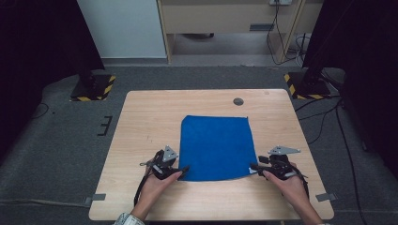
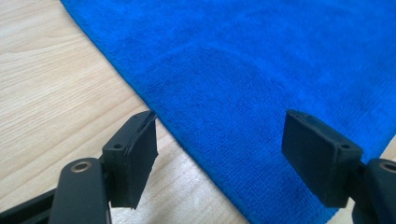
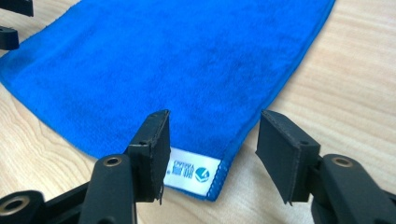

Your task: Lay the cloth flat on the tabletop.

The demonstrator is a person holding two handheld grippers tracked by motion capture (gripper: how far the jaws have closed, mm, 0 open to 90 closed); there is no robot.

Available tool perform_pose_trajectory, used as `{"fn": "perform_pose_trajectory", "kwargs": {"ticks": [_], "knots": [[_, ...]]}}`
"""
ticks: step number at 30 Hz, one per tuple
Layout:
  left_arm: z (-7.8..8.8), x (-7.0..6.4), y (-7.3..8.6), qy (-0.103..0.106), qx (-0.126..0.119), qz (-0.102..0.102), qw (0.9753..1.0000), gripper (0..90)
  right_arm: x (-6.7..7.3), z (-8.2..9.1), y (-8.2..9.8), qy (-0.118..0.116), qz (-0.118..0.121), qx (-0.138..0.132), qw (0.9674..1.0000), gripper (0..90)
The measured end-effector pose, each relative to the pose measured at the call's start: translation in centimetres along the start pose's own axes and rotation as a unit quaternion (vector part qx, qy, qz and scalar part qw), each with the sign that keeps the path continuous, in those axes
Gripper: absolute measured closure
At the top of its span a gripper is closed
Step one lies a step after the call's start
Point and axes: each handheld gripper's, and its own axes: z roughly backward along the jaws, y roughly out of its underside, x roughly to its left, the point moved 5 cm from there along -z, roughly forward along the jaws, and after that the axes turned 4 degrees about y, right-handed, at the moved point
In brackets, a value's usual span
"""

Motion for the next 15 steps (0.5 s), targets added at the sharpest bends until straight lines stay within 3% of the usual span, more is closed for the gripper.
{"fn": "perform_pose_trajectory", "kwargs": {"ticks": [5, 11, 15], "knots": [[-0.10, -0.23, 0.08, 0.004, 0.001, 0.002, 1.0000, 26.0, 0.17, -0.29, 0.56, -0.009, 0.001, 0.021, 0.9997, 41.9], [-0.16, -0.16, 0.19, 0.004, 0.002, 0.003, 1.0000, 26.0, 0.26, -0.64, 1.09, -0.031, -0.017, 0.047, 0.9983, 43.5], [-0.06, -0.04, 0.20, 0.002, 0.002, 0.005, 1.0000, 26.1, 0.56, -0.70, 0.89, -0.044, -0.020, 0.048, 0.9977, 46.8]]}}
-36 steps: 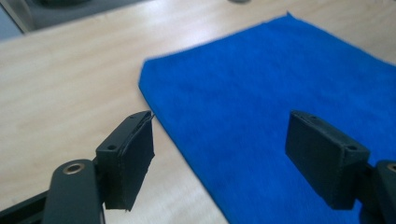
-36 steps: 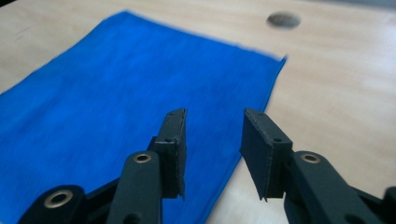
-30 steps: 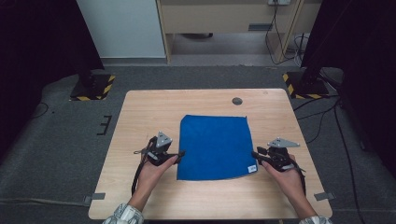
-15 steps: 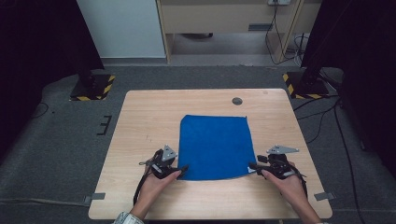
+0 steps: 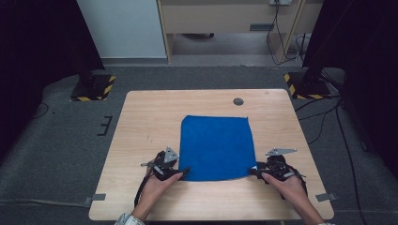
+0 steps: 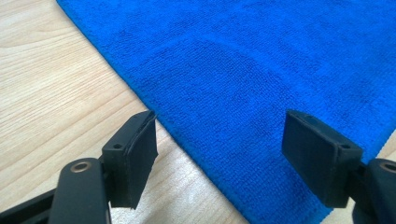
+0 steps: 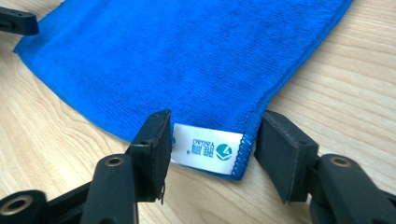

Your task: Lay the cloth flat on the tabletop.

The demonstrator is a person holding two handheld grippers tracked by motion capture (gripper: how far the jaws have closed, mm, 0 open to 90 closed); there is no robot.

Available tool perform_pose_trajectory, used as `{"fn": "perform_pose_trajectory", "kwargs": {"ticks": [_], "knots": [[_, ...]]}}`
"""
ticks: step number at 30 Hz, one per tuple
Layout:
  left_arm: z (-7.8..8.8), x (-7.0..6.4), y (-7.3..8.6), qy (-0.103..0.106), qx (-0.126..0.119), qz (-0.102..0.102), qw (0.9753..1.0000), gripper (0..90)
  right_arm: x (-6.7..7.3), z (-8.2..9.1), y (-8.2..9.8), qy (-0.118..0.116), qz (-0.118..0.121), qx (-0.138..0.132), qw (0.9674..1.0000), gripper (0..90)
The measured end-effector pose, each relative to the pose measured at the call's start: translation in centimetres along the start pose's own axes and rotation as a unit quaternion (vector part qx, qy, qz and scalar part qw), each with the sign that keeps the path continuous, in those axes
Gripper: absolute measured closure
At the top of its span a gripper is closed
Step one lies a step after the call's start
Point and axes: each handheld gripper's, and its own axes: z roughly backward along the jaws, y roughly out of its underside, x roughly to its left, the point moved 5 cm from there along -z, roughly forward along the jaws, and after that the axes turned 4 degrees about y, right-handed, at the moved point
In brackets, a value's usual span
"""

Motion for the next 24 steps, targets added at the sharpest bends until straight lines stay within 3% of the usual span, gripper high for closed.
{"fn": "perform_pose_trajectory", "kwargs": {"ticks": [5, 9, 13, 15, 20, 24], "knots": [[0.0, 0.1, 0.1, -0.002, 0.001, 0.001, 1.0000, 26.0, 1.7, -0.9, -1.8, -0.018, 0.015, -0.001, 0.9997, 47.6], [-0.1, 0.1, 0.1, -0.003, 0.004, -0.001, 1.0000, 26.1, 3.5, -3.2, -4.1, -0.028, 0.033, 0.012, 0.9990, 46.9], [0.0, 0.3, 0.2, -0.004, 0.003, 0.002, 1.0000, 26.1, 4.5, -5.6, -5.5, -0.026, 0.035, 0.031, 0.9986, 45.9], [0.1, 0.4, 0.3, -0.004, 0.004, 0.001, 1.0000, 26.1, 4.8, -6.0, -5.9, -0.015, 0.047, 0.033, 0.9982, 45.7], [0.2, 0.5, 0.2, -0.005, 0.002, 0.003, 1.0000, 26.2, 4.8, -4.0, -5.7, -0.002, 0.067, 0.009, 0.9977, 49.5], [0.3, 0.5, 0.1, -0.007, 0.002, 0.001, 1.0000, 26.3, 3.5, -1.1, -4.6, 0.023, 0.064, -0.012, 0.9976, 53.3]]}}
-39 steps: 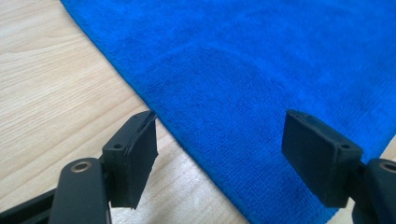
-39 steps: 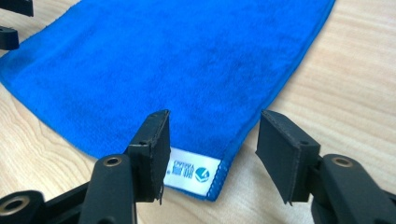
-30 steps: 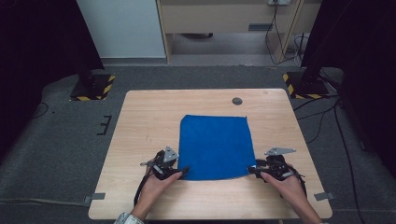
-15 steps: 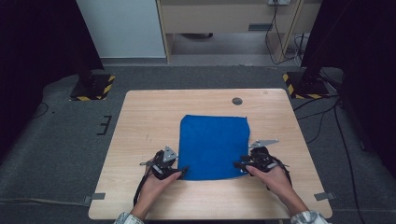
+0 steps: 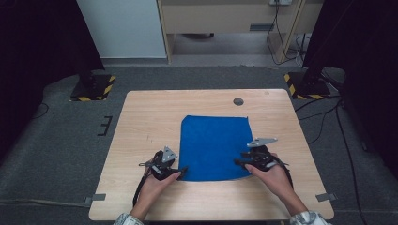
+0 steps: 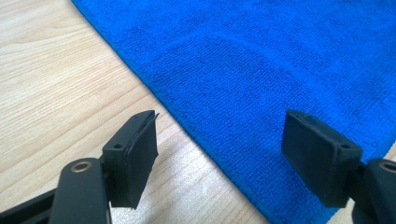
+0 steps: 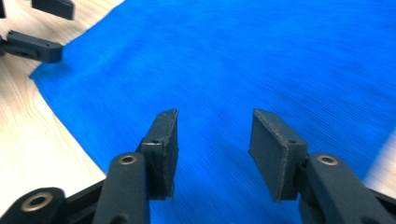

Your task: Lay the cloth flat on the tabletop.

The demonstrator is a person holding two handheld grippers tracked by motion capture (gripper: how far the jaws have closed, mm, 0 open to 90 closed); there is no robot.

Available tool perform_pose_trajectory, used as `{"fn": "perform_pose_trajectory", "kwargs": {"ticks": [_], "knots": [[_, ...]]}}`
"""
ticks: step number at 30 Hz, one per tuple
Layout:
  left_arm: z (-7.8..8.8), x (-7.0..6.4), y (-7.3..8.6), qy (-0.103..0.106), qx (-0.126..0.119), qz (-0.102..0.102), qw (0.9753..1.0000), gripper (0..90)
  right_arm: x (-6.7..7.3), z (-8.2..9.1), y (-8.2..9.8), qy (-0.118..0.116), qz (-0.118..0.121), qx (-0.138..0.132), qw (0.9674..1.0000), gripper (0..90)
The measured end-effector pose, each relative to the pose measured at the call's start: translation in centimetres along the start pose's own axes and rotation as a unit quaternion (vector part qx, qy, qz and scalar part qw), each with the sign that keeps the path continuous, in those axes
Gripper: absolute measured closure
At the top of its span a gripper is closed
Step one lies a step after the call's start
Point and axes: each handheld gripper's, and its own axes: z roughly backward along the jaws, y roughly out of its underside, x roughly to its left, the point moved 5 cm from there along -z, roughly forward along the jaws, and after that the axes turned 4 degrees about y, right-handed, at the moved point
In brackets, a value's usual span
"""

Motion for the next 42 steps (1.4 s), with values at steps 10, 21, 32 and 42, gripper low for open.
{"fn": "perform_pose_trajectory", "kwargs": {"ticks": [10, 21, 32, 42], "knots": [[-0.2, -0.1, 0.1, -0.001, 0.006, -0.002, 1.0000, 26.3, -2.9, 3.4, 4.2, 0.020, -0.032, 0.003, 0.9993, 52.0], [-0.1, 0.0, 0.1, -0.002, 0.004, 0.000, 1.0000, 26.3, -2.0, 1.6, 4.4, -0.023, -0.035, 0.032, 0.9986, 78.6], [-0.1, 0.0, 0.0, -0.002, 0.005, -0.002, 1.0000, 26.3, 0.2, 0.3, 0.9, -0.033, 0.008, 0.056, 0.9979, 89.2], [0.0, 0.5, 0.1, -0.008, 0.005, 0.004, 0.9999, 26.3, 3.5, -6.1, -4.6, -0.041, -0.004, 0.079, 0.9960, 88.5]]}}
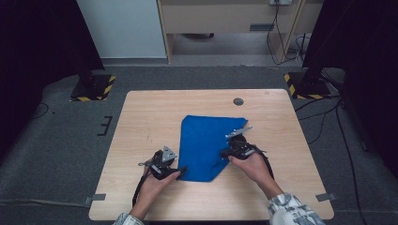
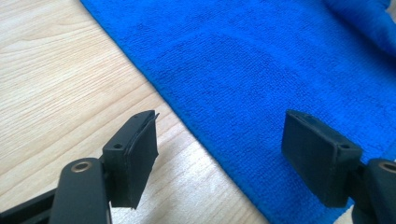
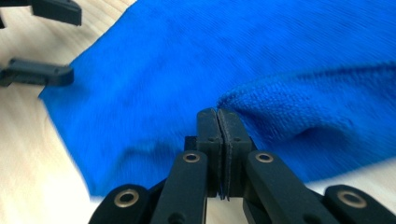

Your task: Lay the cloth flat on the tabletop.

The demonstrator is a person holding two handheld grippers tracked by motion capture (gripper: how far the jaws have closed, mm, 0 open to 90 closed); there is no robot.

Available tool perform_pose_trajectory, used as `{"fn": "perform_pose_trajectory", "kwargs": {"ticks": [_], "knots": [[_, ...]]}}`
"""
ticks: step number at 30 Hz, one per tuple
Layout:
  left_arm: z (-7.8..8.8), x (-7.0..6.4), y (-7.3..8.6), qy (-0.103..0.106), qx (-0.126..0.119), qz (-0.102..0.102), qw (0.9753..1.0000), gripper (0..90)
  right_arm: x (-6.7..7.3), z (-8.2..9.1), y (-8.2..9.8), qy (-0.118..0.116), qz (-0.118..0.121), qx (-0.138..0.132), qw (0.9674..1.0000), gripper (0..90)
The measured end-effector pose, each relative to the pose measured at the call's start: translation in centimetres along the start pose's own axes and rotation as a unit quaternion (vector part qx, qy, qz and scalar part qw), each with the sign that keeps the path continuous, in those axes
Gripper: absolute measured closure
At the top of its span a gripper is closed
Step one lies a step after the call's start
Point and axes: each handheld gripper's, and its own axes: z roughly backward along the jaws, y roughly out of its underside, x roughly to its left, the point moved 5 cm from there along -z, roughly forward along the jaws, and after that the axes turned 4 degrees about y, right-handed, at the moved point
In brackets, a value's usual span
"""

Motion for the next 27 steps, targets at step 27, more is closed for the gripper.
{"fn": "perform_pose_trajectory", "kwargs": {"ticks": [27], "knots": [[-0.1, 0.5, 0.3, -0.006, 0.009, 0.006, 0.9999, 26.3, -1.0, -0.1, -1.2, 0.019, 0.005, -0.070, 0.9973, 59.7]]}}
